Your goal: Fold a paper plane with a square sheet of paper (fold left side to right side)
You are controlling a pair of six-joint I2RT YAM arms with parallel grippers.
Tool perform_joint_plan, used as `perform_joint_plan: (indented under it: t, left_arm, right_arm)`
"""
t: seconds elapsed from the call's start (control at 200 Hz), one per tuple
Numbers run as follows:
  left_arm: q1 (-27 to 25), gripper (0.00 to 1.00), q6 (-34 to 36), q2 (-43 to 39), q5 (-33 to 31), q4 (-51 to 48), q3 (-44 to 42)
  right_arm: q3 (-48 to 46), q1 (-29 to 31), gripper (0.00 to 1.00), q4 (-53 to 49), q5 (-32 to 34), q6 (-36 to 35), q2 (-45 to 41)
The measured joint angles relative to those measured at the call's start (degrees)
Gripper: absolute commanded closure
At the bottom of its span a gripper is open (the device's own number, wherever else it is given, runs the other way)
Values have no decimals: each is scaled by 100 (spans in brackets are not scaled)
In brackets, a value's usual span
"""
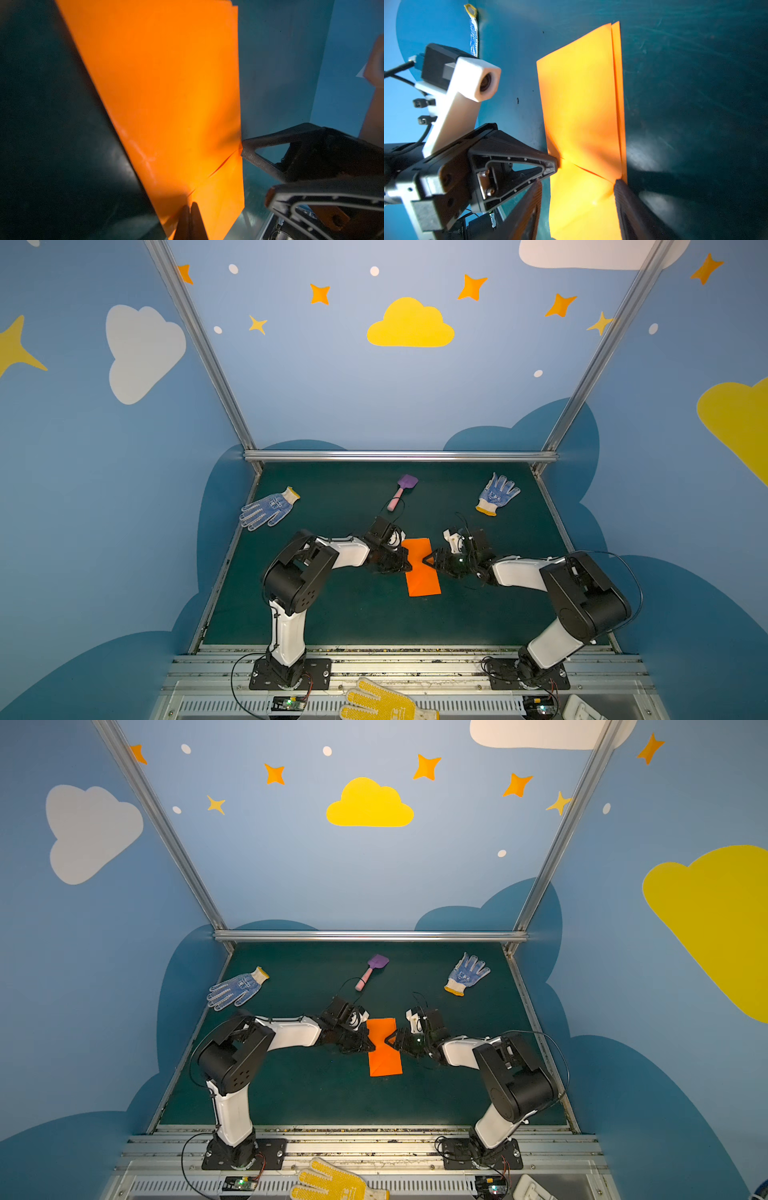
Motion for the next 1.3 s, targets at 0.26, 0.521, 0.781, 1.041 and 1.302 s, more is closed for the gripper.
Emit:
perform_joint_plan:
  t: [0.26, 0.521, 0.781, 1.041, 1.302]
  left_arm:
    - [20, 96, 0, -7, 39, 74, -46]
    - [35, 96, 4, -7, 83, 144, -87]
    - [48, 96, -2, -13, 125, 260, -153]
    - [50, 96, -2, -17, 127, 291, -168]
    - [50, 96, 0, -17, 129, 291, -168]
  right_arm:
    - [-1121, 168, 38, -70, 131, 481, -1220]
    - [-1646, 695, 33, -616, 597, 1333, -2306]
    - [-1504, 1008, 31, -870, 1169, 1930, -2293]
    - [-1029, 1130, 31, -852, 1309, 2192, -1655]
    - [-942, 1165, 31, -144, 1217, 2293, -1117]
